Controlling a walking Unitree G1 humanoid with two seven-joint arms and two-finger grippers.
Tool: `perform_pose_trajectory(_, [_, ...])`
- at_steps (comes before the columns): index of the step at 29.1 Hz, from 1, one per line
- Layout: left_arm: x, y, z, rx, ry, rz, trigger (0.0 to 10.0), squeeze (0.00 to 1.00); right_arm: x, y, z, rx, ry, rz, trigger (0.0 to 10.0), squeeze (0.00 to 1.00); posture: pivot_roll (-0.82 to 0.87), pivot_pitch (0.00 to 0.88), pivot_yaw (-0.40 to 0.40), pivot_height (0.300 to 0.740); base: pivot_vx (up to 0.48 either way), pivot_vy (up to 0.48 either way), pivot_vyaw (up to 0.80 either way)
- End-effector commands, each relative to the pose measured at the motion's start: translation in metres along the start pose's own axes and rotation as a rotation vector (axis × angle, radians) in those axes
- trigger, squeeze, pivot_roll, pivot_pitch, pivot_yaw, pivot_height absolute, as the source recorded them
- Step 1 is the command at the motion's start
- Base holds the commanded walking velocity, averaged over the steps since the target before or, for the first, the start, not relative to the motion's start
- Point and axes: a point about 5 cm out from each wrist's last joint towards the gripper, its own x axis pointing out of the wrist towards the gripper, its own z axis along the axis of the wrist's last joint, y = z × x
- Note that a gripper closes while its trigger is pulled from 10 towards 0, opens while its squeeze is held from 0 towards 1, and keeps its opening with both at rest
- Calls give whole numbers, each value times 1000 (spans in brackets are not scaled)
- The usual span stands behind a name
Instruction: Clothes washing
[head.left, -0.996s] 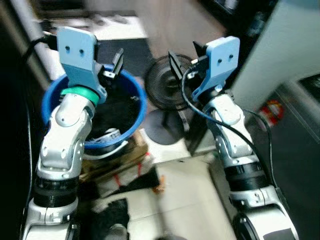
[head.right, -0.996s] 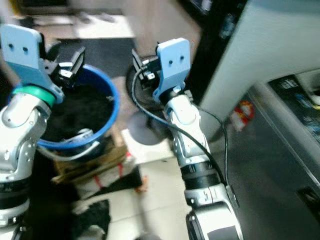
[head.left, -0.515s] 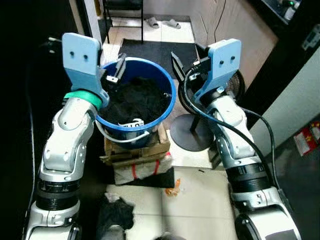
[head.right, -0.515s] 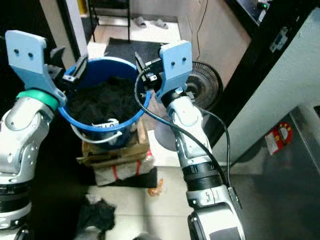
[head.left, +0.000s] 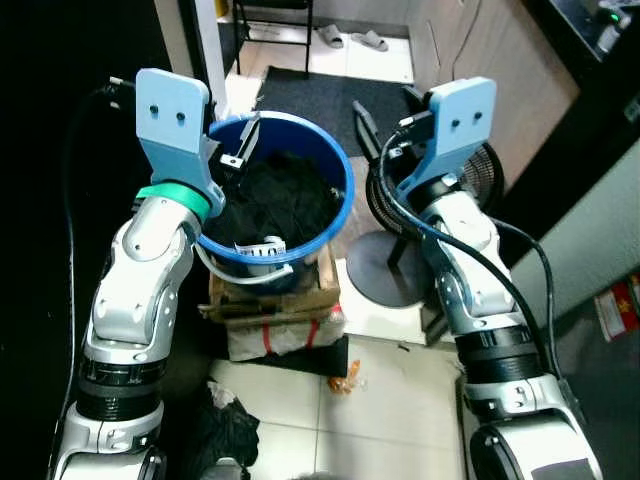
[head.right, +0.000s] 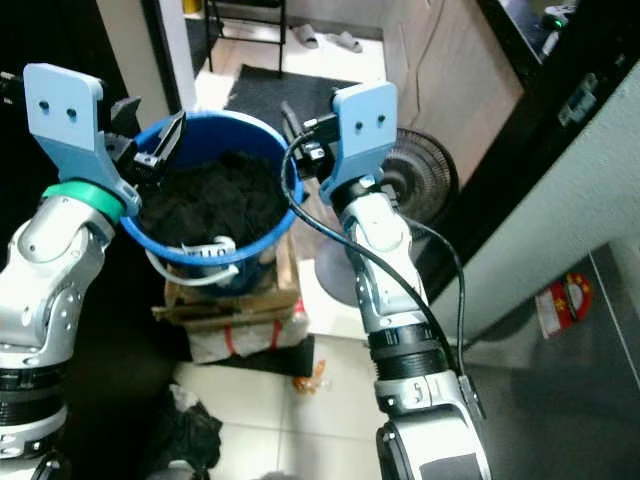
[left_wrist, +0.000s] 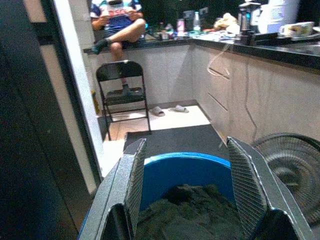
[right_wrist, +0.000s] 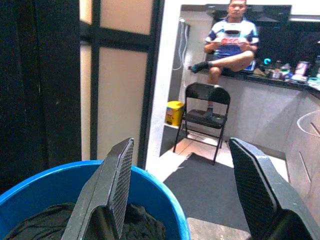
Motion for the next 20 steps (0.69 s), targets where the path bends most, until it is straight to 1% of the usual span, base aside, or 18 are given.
perform_pose_trajectory(1, [0, 1, -2, 11, 6, 1, 10000, 0, 0, 1, -2, 8, 8, 0, 10000, 0, 94, 67, -58, 740, 382, 289, 0])
perform_pose_trajectory(13, [0, 1, -2, 12, 7, 4, 10000, 0, 0, 0, -2, 2, 8, 1, 10000, 0, 94, 64, -56, 740, 367, 287, 0])
perform_pose_trajectory(20, [0, 0, -3, 6, 20, -1, 10000, 0, -1, 1, -4, 2, 13, 5, 10000, 0, 94, 70, -56, 740, 0, 0, 0])
